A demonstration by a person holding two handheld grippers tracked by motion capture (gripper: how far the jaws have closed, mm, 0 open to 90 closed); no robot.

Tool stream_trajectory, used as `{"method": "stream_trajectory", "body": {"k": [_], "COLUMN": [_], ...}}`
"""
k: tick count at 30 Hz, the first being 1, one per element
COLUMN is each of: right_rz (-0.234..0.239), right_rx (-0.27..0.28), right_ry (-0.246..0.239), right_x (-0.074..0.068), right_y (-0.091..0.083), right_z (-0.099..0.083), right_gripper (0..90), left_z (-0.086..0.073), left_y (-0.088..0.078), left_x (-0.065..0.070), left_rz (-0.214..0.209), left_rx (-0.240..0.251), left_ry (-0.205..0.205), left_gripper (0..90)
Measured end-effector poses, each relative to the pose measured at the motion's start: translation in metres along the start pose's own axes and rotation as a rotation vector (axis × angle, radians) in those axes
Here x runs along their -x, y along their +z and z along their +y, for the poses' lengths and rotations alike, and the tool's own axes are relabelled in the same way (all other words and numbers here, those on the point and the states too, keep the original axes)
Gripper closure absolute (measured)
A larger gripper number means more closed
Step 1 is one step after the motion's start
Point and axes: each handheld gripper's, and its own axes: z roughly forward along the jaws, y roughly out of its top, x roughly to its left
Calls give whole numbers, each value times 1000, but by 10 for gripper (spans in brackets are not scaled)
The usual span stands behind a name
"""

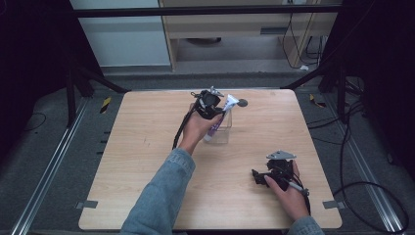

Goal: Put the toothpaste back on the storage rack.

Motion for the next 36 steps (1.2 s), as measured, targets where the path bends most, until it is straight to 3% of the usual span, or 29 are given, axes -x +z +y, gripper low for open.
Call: {"method": "stream_trajectory", "body": {"k": [8, 13, 27, 36], "right_rz": [1, -1, 1, 0], "right_rx": [-2, -1, -2, -3], "right_ry": [2, 0, 4, 5], "right_x": [0, 0, 0, 0], "right_y": [0, 0, 0, 0], "right_z": [0, 0, 0, 0], "right_gripper": [4, 4, 4, 5], "left_z": [1, 1, 1, -4], "left_y": [-7, -9, -22, -39], "left_x": [-1, 2, -1, 7], "left_rz": [-16, 10, 15, 25], "left_rx": [34, 21, 49, 68], "left_ry": [-29, 3, 3, 8], "left_gripper": [832, 828, 857, 857]}}
